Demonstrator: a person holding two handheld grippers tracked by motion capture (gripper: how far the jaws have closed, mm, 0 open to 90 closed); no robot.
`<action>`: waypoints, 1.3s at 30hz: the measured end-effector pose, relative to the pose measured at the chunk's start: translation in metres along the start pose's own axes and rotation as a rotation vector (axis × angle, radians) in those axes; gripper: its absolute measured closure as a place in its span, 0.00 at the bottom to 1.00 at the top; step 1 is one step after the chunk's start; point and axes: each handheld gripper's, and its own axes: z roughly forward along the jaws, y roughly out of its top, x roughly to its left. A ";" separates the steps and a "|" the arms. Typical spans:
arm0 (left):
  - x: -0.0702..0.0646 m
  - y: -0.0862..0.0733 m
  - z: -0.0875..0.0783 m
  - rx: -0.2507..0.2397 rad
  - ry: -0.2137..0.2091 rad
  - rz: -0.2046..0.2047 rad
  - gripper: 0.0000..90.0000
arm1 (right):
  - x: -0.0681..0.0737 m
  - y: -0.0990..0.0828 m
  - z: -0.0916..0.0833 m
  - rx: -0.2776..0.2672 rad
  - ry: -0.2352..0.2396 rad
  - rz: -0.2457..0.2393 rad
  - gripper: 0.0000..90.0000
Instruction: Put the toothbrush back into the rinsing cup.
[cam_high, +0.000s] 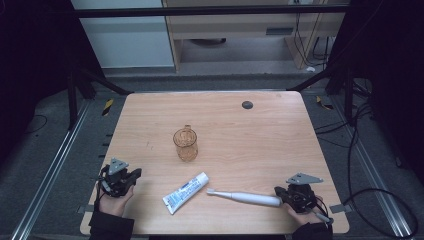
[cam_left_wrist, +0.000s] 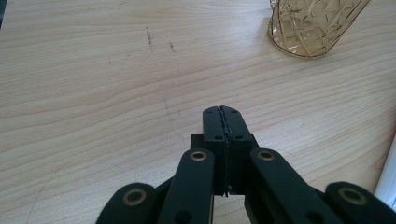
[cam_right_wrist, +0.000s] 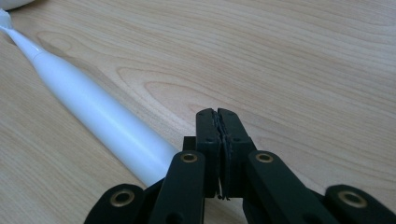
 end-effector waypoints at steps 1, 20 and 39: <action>0.000 0.000 0.000 0.000 0.000 -0.001 0.99 | 0.000 0.000 0.000 0.001 -0.002 -0.002 0.98; 0.000 0.000 -0.001 -0.003 0.003 -0.006 0.99 | 0.008 -0.016 -0.011 0.008 0.019 0.010 0.97; 0.001 -0.001 -0.001 0.000 0.013 -0.010 0.99 | 0.022 -0.024 -0.016 0.024 0.056 -0.005 0.97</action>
